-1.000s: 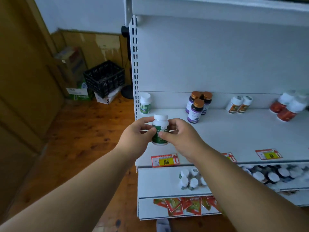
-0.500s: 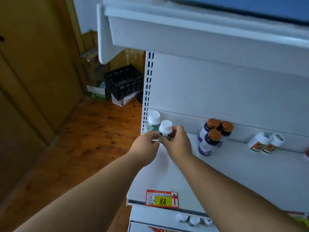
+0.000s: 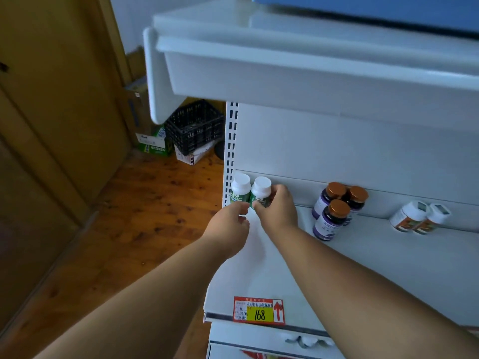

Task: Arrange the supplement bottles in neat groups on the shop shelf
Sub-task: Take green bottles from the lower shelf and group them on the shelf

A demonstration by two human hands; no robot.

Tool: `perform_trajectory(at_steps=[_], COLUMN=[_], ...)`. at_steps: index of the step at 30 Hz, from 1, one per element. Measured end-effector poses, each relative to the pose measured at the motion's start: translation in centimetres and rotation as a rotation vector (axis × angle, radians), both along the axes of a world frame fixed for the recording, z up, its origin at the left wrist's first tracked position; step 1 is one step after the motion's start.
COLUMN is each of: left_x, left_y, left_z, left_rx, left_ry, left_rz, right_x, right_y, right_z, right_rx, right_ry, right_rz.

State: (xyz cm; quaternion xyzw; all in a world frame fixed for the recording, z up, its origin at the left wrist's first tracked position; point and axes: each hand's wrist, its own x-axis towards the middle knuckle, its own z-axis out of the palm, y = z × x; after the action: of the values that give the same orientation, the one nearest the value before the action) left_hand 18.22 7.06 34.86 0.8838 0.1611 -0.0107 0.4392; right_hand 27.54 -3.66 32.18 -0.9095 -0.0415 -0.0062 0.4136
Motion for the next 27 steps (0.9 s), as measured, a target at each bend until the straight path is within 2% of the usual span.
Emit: perform_trajectory(at_steps=[8, 14, 20, 27], left_x=[-3.7, -8.7, -14.1, -18.8], left_y=[-0.5, -2.5, -4.9, -8.8], left_z=[0.7, 0.2, -0.9, -4.4], left_rx=[0.045, 0.066, 0.028, 0.123], left_ry=[-0.123, -0.250, -0.249, -0.213], left_rz=[-0.045, -0.207, -0.259, -0.295], right_x=[-8.5, -16.8, -23.1, -26.0], right_y=[-1.5, -4.2, -8.6, -14.1], right_z=[2.8, 3.4, 2.9, -0.1], right_rx=[-0.045, 0.036, -0.001, 0.044], right_ry=[-0.031, -0.112, -0.110, -0.042], right_rz=[0.009, -0.057, -0.038, 0.015])
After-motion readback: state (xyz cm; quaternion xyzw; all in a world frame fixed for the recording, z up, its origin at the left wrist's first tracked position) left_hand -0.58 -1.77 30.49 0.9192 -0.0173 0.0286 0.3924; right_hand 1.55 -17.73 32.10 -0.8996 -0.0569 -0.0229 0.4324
